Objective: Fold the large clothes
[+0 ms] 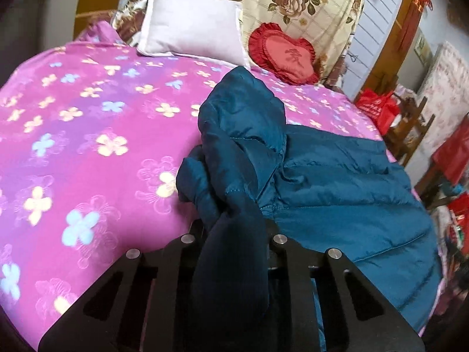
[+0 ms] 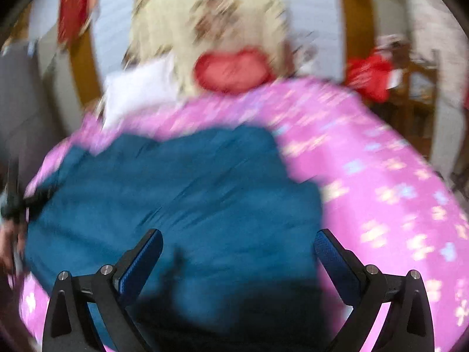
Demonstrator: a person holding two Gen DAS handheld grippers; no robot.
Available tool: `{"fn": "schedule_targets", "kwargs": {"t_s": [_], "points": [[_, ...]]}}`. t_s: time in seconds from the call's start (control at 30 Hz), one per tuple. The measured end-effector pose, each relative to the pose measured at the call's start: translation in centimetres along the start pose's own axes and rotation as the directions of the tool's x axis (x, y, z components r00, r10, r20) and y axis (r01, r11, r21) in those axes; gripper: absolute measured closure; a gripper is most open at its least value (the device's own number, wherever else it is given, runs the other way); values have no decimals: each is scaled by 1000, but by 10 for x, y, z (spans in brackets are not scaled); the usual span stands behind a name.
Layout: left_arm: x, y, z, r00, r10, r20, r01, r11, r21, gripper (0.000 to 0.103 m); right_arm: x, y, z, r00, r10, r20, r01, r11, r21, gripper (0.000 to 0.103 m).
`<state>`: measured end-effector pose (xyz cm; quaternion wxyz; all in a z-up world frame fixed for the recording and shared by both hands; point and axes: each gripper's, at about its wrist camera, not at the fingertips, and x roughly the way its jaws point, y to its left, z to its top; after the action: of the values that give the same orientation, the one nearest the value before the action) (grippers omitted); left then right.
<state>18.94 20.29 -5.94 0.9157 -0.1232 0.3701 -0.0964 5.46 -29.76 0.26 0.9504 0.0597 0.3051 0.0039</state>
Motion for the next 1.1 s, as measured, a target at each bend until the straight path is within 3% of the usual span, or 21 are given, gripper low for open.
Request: {"fn": "schedule_targets", "kwargs": {"t_s": [0.07,0.2,0.3,0.4,0.43,0.5,0.67,0.77,0.8,0.83,0.87,0.93,1.1], "points": [[2,-1,-2,1000,18,-1,-18,1000,9,85,-12,-39,2,999,-24,41,20,995,99,0],[11,-6,-7,997,70,-21,-70,997,38,83,4,-78,1,999,-10,-30,14,991,132,0],[13,-7,-8,996,91,-22,-90,995,47,82,28,-77,13,993,90,-79,-81,991,109,0],[12,-6,-8,995,97,-25,-95,994,46,81,50,-73,26,966,228,-121,-216,971,102,0],[13,-6,-8,995,98,-27,-97,994,44,81,60,-69,27,962,226,-152,-217,974,69,0],[13,-4,-8,995,94,-31,-93,995,40,80,79,-67,23,961,147,-235,-151,989,2,0],[17,-4,-6,995,87,-45,-86,996,26,78,111,-103,8,906,310,-288,-265,946,186,0],[20,-2,-4,996,71,-53,-71,997,11,78,113,-97,8,901,340,-271,-305,938,164,0],[20,-2,-4,996,72,-54,-71,997,10,78,114,-95,8,892,365,-266,-330,929,167,6],[20,-3,-4,996,74,-53,-73,997,11,78,115,-91,6,873,418,-252,-384,907,175,27],[20,-3,-4,996,79,-50,-79,997,12,78,113,-88,4,864,445,-236,-413,894,174,31],[18,-6,-4,995,96,-41,-95,995,22,79,104,-82,6,878,431,-208,-412,902,128,51],[6,-22,-3,985,174,-8,-173,982,71,86,74,-64,8,921,364,-140,-367,930,3,70]]}}
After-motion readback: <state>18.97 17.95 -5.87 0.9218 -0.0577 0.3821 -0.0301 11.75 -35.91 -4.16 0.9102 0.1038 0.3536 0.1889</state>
